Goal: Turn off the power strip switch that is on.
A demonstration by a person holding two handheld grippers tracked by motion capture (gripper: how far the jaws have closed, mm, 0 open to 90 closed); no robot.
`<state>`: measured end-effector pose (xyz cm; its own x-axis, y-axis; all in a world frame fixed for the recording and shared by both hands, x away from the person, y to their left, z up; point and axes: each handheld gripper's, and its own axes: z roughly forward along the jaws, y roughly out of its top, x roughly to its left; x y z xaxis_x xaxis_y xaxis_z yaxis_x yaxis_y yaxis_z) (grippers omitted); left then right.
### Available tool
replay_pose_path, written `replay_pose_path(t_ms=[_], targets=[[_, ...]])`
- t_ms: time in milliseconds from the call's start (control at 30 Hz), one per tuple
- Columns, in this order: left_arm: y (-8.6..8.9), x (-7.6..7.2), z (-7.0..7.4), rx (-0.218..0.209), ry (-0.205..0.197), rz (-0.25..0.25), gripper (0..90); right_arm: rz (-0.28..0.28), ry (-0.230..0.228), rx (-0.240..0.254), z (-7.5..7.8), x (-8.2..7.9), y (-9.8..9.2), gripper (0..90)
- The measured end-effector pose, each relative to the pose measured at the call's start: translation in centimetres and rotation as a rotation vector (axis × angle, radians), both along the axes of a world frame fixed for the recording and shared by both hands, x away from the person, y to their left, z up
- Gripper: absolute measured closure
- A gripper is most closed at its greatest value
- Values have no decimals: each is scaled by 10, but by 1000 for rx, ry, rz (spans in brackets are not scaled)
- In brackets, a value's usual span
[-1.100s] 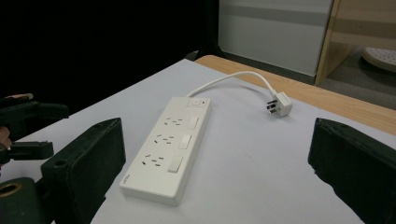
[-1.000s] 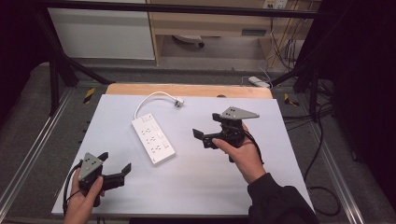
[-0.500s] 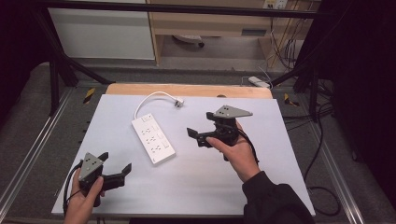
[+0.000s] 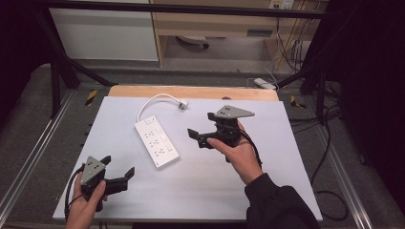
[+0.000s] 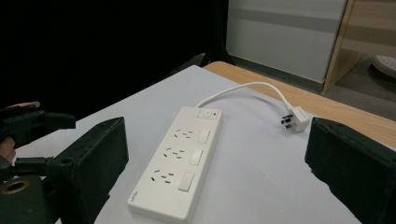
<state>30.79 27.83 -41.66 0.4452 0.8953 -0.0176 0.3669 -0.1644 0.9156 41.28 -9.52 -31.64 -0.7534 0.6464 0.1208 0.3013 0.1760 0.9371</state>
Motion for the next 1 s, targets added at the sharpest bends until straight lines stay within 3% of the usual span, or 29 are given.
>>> replay_pose_path(t_ms=[733,1000], targets=[[0,0,0,-1,1,-3,46,14,14,-17,-2,2,12,84],[0,1,0,0,1,-3,46,27,10,-42,-4,3,23,244]])
